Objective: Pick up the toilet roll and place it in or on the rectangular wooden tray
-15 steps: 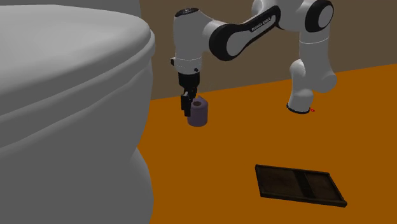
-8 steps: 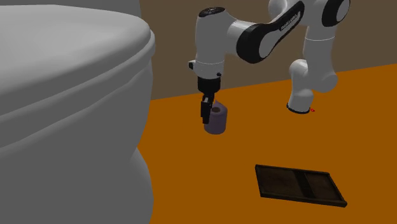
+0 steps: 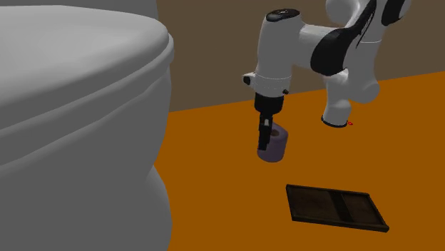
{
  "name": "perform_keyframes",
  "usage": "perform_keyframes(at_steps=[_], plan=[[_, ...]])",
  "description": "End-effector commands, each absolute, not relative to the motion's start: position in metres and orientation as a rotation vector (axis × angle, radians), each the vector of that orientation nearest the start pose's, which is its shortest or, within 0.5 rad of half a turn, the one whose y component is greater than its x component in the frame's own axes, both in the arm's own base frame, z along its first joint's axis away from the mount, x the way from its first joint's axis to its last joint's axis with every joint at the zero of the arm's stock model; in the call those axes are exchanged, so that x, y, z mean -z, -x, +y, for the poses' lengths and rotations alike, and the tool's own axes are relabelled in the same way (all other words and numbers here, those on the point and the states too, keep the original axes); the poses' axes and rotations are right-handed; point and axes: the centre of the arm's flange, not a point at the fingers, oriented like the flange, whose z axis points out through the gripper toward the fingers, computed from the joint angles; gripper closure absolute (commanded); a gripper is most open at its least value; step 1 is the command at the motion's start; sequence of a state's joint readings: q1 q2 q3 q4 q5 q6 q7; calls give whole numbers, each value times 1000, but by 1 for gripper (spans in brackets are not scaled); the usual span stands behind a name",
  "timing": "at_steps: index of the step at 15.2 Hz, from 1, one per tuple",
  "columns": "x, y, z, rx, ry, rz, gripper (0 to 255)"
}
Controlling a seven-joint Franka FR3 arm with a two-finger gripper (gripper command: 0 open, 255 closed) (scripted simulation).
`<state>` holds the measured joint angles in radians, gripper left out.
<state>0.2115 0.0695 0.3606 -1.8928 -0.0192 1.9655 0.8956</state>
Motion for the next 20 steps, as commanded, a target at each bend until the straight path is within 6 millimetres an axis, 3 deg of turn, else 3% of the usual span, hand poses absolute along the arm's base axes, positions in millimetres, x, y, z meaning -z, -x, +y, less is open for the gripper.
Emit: perform_keyframes(at_steps=[1, 16, 20], plan=[[-469, -469, 328, 3, 3092, 496, 255], [-476, -314, 458, 3, 3092, 496, 255], [-455, -314, 458, 3, 3092, 496, 255]])
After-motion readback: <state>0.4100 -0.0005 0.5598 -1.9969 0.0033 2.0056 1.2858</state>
